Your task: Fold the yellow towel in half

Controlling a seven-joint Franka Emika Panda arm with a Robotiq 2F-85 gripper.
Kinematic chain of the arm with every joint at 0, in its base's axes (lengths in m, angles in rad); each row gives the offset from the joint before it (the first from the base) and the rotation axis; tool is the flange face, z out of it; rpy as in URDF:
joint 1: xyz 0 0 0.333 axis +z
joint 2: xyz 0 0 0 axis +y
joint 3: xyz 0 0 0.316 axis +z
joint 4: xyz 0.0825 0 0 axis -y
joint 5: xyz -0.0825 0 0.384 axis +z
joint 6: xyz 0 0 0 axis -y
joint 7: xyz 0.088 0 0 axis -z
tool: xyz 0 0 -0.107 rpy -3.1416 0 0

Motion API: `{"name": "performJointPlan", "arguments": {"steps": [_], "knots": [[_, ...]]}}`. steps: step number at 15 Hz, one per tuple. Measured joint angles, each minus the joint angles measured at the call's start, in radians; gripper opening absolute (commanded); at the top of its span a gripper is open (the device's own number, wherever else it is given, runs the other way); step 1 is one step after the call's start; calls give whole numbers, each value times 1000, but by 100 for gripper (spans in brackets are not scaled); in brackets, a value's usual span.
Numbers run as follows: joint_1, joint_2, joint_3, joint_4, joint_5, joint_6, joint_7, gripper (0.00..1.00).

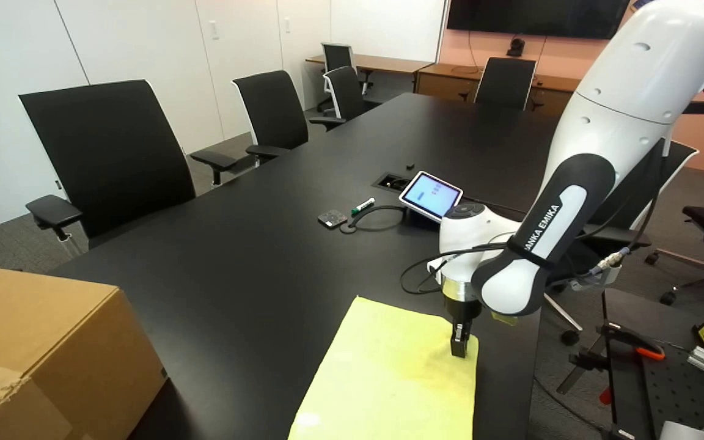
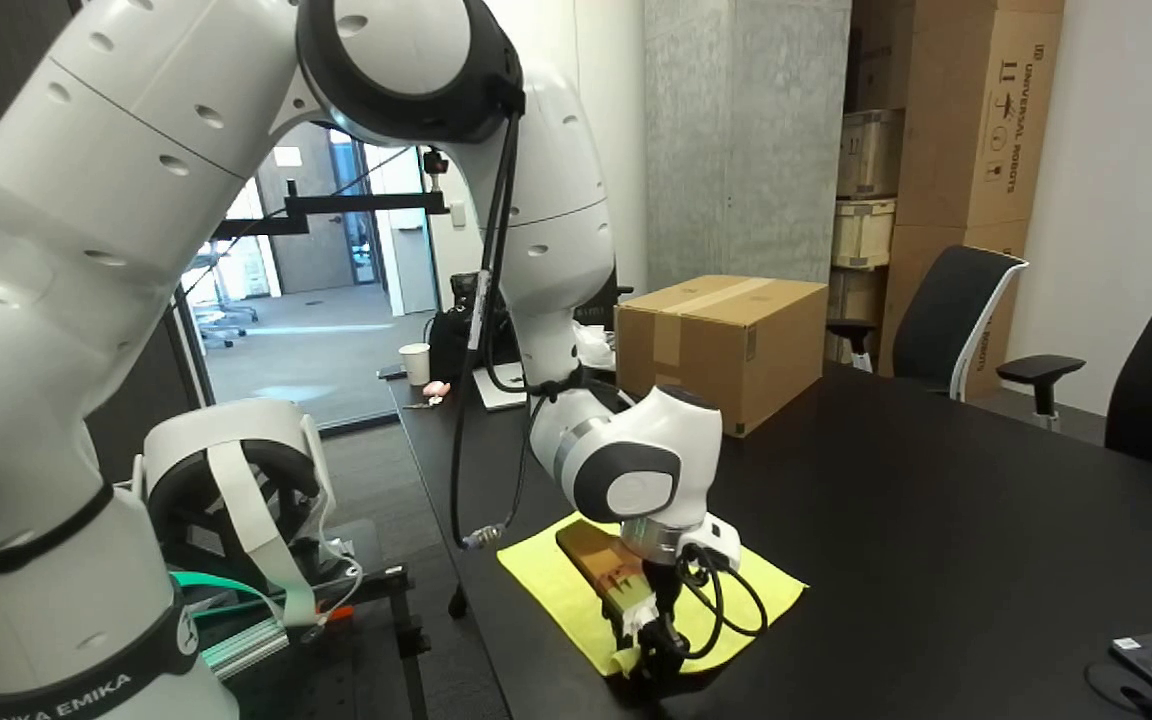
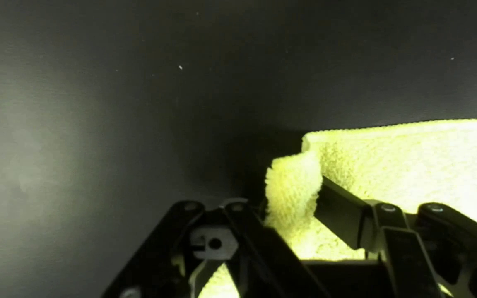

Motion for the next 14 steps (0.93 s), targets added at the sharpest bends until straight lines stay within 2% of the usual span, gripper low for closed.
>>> {"name": "performJointPlan", "arguments": {"steps": [1,3,14], "knots": [[0,-2,4,3,0,-9,-1,6],[1,-9,9,7,0,-22,-2,10],[1,-26,14,93,5,-28,4,9]]}}
